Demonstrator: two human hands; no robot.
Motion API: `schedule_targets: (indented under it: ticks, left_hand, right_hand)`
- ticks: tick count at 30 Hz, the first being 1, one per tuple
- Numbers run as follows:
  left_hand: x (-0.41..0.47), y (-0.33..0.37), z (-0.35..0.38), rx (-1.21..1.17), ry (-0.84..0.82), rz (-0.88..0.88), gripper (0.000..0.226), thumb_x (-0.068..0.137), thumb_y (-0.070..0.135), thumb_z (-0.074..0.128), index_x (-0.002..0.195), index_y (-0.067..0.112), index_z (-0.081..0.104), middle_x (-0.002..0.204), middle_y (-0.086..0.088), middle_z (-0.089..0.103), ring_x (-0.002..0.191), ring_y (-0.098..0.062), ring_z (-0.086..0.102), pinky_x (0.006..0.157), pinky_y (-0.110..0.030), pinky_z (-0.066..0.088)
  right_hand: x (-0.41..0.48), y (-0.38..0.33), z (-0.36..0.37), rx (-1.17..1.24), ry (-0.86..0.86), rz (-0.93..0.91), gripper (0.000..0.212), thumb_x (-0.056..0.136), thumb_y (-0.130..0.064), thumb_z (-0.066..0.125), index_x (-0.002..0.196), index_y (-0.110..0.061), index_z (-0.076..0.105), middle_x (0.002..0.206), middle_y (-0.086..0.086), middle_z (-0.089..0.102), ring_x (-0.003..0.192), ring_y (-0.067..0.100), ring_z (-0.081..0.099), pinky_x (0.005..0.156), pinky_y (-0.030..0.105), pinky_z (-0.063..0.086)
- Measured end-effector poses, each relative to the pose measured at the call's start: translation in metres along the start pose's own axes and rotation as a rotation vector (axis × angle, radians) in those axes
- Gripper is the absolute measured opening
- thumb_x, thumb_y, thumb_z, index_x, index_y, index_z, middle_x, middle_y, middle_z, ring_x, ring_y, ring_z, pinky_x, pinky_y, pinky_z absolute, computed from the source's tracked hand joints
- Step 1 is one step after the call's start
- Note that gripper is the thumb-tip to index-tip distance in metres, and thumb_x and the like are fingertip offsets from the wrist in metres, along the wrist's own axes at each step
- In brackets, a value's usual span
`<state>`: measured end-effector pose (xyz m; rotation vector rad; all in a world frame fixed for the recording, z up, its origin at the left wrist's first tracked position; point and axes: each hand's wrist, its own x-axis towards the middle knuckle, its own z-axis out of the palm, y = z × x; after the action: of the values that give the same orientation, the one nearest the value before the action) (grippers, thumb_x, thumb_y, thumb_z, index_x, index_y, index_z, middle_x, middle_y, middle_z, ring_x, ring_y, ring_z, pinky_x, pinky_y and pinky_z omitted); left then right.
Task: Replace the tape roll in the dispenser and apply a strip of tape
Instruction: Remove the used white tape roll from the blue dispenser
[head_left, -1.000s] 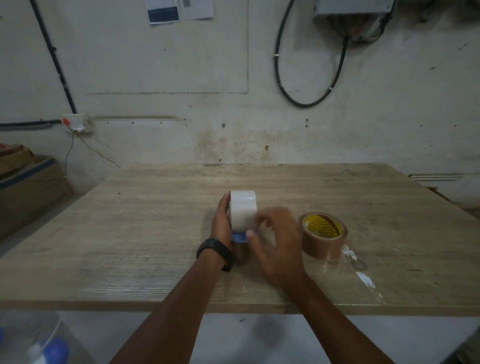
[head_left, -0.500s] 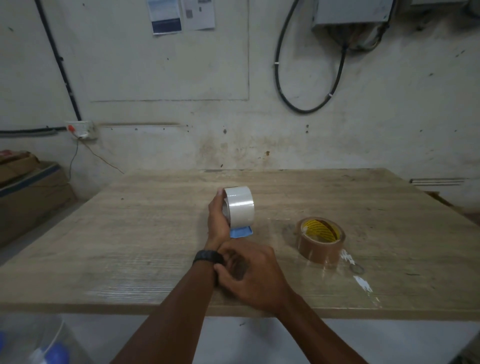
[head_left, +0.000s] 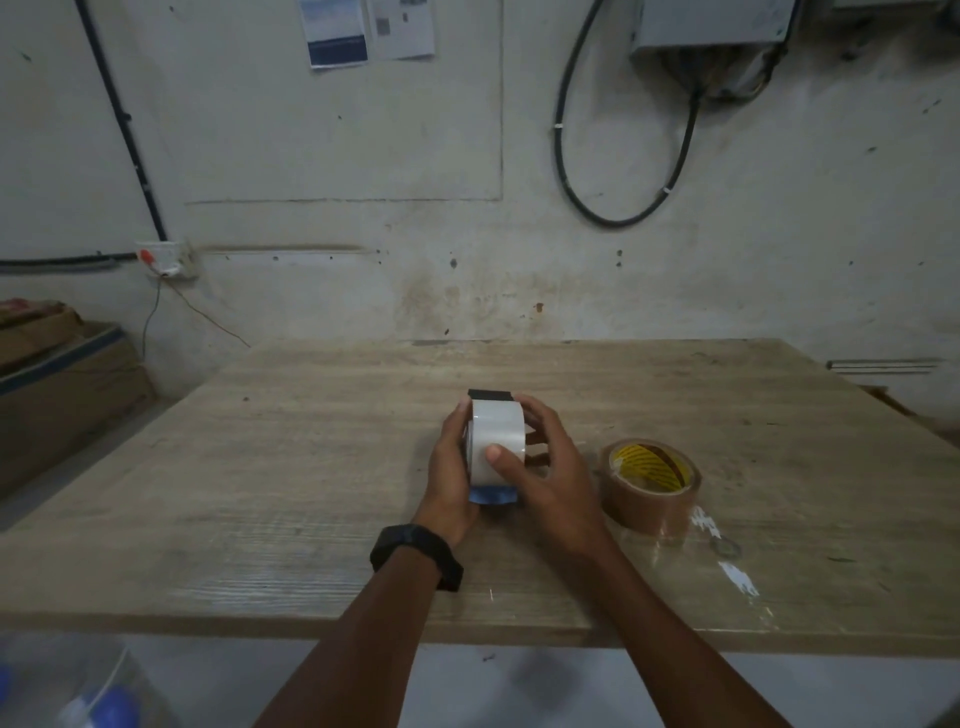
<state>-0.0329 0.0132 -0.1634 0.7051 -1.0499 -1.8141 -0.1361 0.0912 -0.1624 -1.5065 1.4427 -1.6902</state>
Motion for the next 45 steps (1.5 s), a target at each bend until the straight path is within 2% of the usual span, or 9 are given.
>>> schedule_targets:
  ticks: [9, 14, 18, 22, 27, 30, 33, 42, 45]
  left_hand:
    - [0.002, -0.004, -0.003, -0.025, -0.023, 0.02, 0.053, 0.099, 0.054, 0.041, 0.102, 0.015, 0.077, 0.089, -0.011, 0.077, 0.073, -0.021, 0.073, 0.065, -0.033, 0.06]
    - [0.004, -0.005, -0.004, -0.065, -0.001, -0.005, 0.057, 0.099, 0.055, 0.043, 0.08, 0.021, 0.085, 0.087, -0.011, 0.078, 0.076, -0.025, 0.073, 0.077, -0.041, 0.058]
    - [0.003, -0.003, -0.002, -0.137, 0.007, -0.043, 0.056, 0.096, 0.059, 0.047, 0.093, 0.017, 0.084, 0.099, -0.015, 0.076, 0.085, -0.029, 0.071, 0.084, -0.044, 0.056]
    - [0.003, -0.002, -0.003, -0.188, 0.008, -0.039, 0.055, 0.097, 0.056, 0.047, 0.12, 0.012, 0.07, 0.102, -0.014, 0.074, 0.085, -0.026, 0.07, 0.072, -0.037, 0.061]
    - [0.003, -0.001, -0.005, -0.217, 0.038, 0.005, 0.048, 0.098, 0.053, 0.048, 0.104, 0.013, 0.074, 0.097, -0.012, 0.074, 0.083, -0.025, 0.071, 0.073, -0.036, 0.059]
    - [0.003, -0.001, -0.006, -0.256, 0.057, 0.011, 0.048, 0.099, 0.051, 0.049, 0.095, 0.013, 0.078, 0.095, -0.013, 0.072, 0.08, -0.026, 0.069, 0.067, -0.035, 0.062]
    - [0.006, -0.003, -0.009, -0.253, 0.076, 0.021, 0.047, 0.097, 0.052, 0.053, 0.107, 0.011, 0.073, 0.102, -0.016, 0.069, 0.086, -0.029, 0.067, 0.069, -0.039, 0.061]
    - [0.006, -0.004, -0.01, -0.246, 0.058, 0.022, 0.046, 0.097, 0.052, 0.053, 0.109, 0.011, 0.072, 0.101, -0.016, 0.07, 0.086, -0.03, 0.067, 0.07, -0.04, 0.062]
    - [0.007, -0.004, -0.009, -0.205, 0.066, 0.044, 0.046, 0.096, 0.052, 0.054, 0.107, 0.012, 0.074, 0.098, -0.014, 0.072, 0.081, -0.029, 0.069, 0.076, -0.043, 0.061]
  right_hand:
    - [-0.002, 0.0, 0.0, 0.088, -0.039, 0.067, 0.069, 0.081, -0.049, 0.079, 0.143, -0.037, 0.051, 0.125, -0.014, 0.066, 0.105, -0.005, 0.066, 0.079, 0.017, 0.058]
    - [0.0, 0.001, 0.0, 0.052, 0.046, 0.054, 0.053, 0.089, -0.039, 0.075, 0.139, -0.032, 0.056, 0.118, -0.013, 0.069, 0.102, -0.005, 0.067, 0.076, 0.017, 0.058]
    - [0.002, 0.0, 0.0, 0.08, 0.094, 0.052, 0.057, 0.084, -0.049, 0.069, 0.137, -0.031, 0.057, 0.115, -0.015, 0.068, 0.1, -0.001, 0.067, 0.074, 0.015, 0.057]
    - [0.004, 0.002, -0.001, 0.119, 0.138, 0.064, 0.06, 0.085, -0.059, 0.061, 0.138, -0.031, 0.057, 0.119, -0.012, 0.068, 0.106, 0.003, 0.067, 0.076, 0.02, 0.058]
    - [0.008, 0.012, -0.002, 0.134, 0.244, 0.078, 0.055, 0.09, -0.064, 0.058, 0.135, -0.033, 0.058, 0.122, -0.003, 0.07, 0.108, 0.012, 0.069, 0.086, 0.037, 0.062]
    - [0.009, 0.012, -0.006, 0.228, 0.309, 0.054, 0.057, 0.097, -0.061, 0.047, 0.14, -0.025, 0.054, 0.124, 0.003, 0.068, 0.106, 0.014, 0.069, 0.079, 0.029, 0.061]
    - [0.011, 0.01, -0.007, 0.342, 0.333, 0.056, 0.054, 0.089, -0.067, 0.04, 0.126, -0.031, 0.058, 0.114, 0.002, 0.069, 0.104, 0.022, 0.07, 0.072, 0.034, 0.059]
    - [0.014, 0.009, -0.011, 0.474, 0.317, 0.096, 0.073, 0.074, -0.085, 0.056, 0.118, -0.027, 0.065, 0.102, -0.006, 0.078, 0.097, 0.013, 0.074, 0.072, 0.034, 0.062]
    - [0.019, -0.002, -0.021, 0.516, 0.35, 0.096, 0.053, 0.084, -0.071, 0.055, 0.113, -0.028, 0.066, 0.099, -0.005, 0.075, 0.092, 0.013, 0.071, 0.066, 0.029, 0.057]
